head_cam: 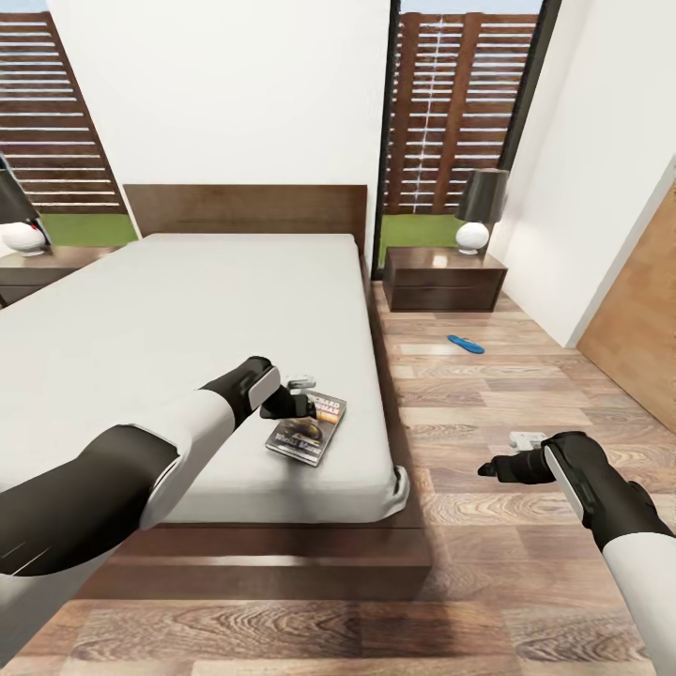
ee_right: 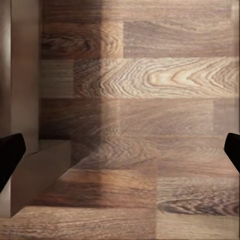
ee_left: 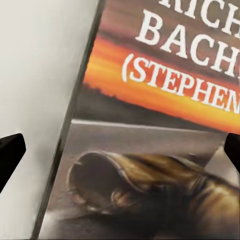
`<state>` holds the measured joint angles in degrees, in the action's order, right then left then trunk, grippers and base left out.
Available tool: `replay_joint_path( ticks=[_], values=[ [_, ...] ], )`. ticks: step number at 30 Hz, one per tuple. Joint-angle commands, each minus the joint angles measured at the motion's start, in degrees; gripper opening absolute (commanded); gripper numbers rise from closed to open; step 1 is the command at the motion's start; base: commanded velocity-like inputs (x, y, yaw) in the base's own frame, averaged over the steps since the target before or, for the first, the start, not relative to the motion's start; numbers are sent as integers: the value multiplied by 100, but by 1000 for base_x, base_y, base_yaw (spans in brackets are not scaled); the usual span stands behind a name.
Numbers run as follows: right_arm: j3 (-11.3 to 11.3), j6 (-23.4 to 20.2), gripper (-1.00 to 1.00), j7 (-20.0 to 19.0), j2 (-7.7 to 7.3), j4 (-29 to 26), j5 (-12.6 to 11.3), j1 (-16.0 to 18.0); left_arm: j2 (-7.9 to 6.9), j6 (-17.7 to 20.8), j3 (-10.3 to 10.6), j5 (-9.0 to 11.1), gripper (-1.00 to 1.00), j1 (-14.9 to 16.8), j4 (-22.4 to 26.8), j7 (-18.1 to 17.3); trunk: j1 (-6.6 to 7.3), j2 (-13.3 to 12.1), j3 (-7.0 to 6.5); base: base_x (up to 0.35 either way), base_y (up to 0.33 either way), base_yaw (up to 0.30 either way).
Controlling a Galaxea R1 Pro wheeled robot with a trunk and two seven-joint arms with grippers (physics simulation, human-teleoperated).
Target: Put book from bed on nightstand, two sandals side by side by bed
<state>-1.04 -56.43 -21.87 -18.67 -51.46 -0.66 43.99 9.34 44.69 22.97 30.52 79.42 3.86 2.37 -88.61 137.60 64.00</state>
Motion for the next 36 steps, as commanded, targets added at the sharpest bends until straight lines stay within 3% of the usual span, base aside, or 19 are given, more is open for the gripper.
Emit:
replay_joint_path(
  ticks=[1,36],
  values=[
    [-11,-20,100,-5,-5,-4,-4,1,3,22,41,59,100,3,4,25,1,2,5,0,-77,0],
    [-12,-20,100,-6,1,-4,-4,3,25,21,50,59,100,3,-25,27,1,2,5,0,-13,0]
  ],
)
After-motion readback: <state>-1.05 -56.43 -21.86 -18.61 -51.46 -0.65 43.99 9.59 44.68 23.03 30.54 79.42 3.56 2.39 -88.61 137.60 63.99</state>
